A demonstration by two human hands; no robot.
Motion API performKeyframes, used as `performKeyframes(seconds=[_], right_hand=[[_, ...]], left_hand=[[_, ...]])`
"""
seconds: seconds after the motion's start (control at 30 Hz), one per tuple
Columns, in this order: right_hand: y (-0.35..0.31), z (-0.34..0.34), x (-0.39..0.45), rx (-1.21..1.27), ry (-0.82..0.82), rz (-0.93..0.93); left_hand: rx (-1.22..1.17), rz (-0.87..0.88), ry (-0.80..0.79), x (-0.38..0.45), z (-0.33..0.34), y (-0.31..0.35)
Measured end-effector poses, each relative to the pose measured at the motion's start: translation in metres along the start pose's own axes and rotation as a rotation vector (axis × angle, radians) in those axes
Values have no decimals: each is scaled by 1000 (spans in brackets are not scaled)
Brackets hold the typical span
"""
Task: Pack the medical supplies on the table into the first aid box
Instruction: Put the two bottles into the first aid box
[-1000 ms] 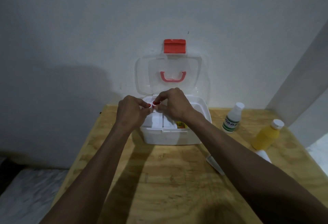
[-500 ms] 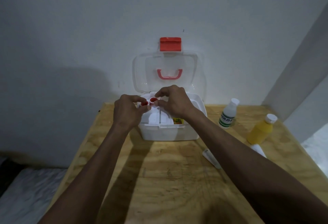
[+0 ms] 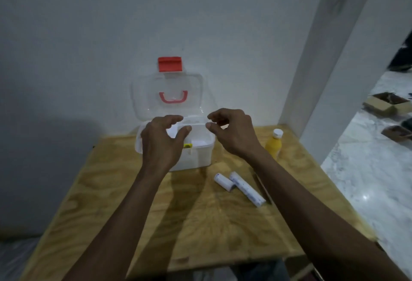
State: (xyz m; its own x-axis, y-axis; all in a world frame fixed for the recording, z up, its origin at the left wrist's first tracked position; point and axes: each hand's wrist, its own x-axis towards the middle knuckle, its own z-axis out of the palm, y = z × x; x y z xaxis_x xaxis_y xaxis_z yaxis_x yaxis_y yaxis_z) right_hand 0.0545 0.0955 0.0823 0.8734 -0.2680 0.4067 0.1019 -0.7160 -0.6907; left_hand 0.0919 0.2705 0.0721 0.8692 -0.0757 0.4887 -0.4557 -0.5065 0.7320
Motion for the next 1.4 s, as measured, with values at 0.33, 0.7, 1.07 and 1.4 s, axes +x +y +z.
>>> performKeyframes(seconds=[0.33, 0.7, 1.07, 1.4], right_hand=[[70, -78, -55, -9, 401, 138], [125, -62, -58, 50, 442, 222], [143, -39, -50, 98, 571, 159], [146, -44, -44, 59, 585, 103]], left_hand=[[-109, 117, -105, -41, 84, 56], [-104, 56, -116, -30, 164, 49], [-145, 59, -30, -16, 196, 31], [-167, 81, 41, -8, 199, 27]])
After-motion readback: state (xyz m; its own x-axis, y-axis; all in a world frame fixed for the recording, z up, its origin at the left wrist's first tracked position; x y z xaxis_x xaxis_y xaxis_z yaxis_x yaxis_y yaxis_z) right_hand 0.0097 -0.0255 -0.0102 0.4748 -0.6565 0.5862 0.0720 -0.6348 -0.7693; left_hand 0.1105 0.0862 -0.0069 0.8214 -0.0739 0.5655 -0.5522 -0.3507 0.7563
